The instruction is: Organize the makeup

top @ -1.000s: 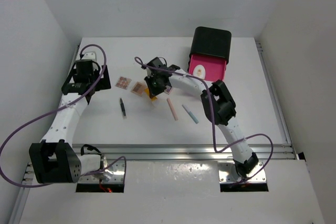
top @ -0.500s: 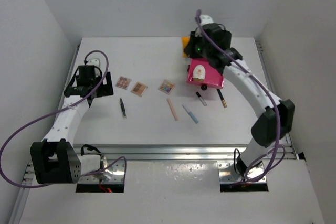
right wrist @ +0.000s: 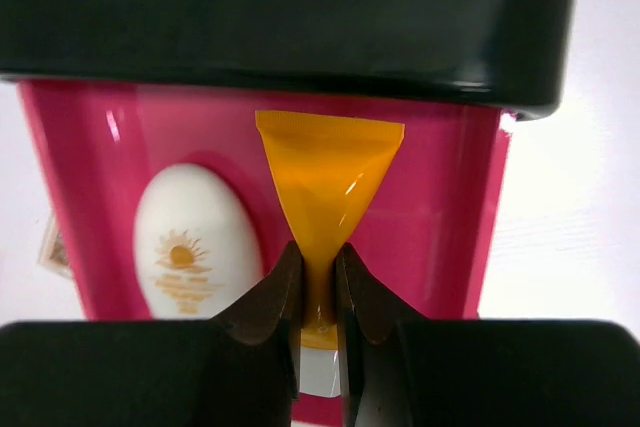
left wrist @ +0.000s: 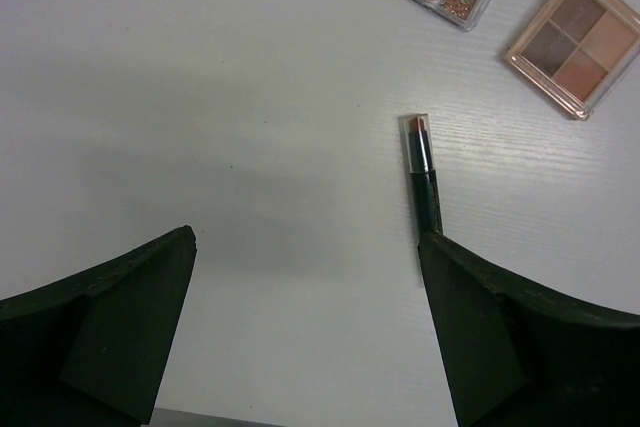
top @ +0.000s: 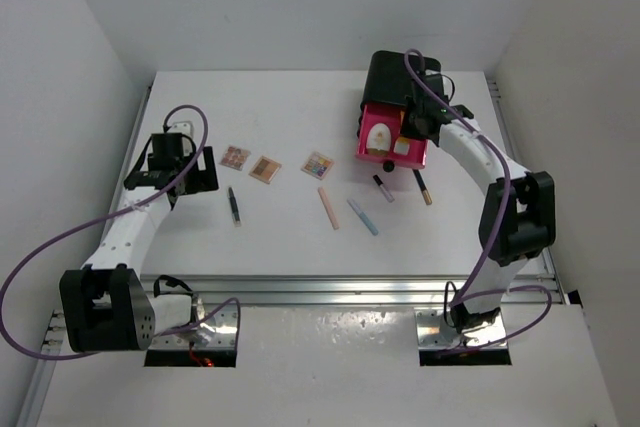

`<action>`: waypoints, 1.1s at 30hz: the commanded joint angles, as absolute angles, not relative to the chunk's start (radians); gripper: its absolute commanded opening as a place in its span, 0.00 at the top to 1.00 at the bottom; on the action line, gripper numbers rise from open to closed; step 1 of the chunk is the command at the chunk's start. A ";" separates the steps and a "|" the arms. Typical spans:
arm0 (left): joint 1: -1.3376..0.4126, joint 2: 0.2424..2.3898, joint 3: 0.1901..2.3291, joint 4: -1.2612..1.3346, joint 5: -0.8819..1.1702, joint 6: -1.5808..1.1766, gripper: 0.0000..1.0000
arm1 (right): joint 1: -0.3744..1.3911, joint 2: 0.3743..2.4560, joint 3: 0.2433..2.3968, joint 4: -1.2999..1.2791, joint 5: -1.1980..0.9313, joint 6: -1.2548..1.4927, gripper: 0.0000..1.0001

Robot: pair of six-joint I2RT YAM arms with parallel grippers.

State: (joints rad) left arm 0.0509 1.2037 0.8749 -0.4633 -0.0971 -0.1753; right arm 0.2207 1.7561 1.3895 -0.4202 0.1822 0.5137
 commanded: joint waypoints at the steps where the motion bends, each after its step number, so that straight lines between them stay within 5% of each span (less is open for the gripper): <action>1: 0.067 1.178 0.868 -0.448 -0.092 -0.193 0.00 | 0.218 1.752 1.387 -0.358 0.239 0.542 0.96; 4: 0.077 1.178 0.868 -0.439 -0.072 -0.193 0.00 | 0.212 1.785 1.417 -0.363 0.250 0.497 0.81; 5: 0.077 1.187 0.868 -0.439 -0.063 -0.193 0.00 | 0.212 1.792 1.440 -0.408 0.252 0.488 0.67; 8: 0.077 1.187 0.868 -0.439 -0.052 -0.204 0.00 | 0.215 1.805 1.466 -0.439 0.241 0.468 0.43; 16: 0.077 1.197 0.868 -0.439 -0.031 -0.204 0.00 | 0.228 1.746 1.433 -0.376 0.221 0.379 0.35; 20: 0.077 1.206 0.879 -0.439 -0.031 -0.204 0.00 | 0.264 1.715 1.472 -0.370 0.207 0.247 0.43; 25: 0.077 1.206 0.879 -0.439 -0.021 -0.195 0.00 | 0.268 1.684 1.436 -0.393 0.225 0.250 0.91; 28: 0.077 1.206 0.879 -0.439 -0.011 -0.195 0.00 | 0.259 1.698 1.430 -0.434 0.239 0.268 1.00; 33: 0.077 1.206 0.879 -0.439 -0.011 -0.195 0.00 | 0.247 1.714 1.459 -0.500 0.196 0.305 1.00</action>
State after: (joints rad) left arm 0.0628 1.2072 0.8719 -0.4622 -0.0219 -0.1921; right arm 0.2562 1.7199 1.4204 -0.4648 0.2153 0.2844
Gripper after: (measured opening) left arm 0.997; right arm 0.009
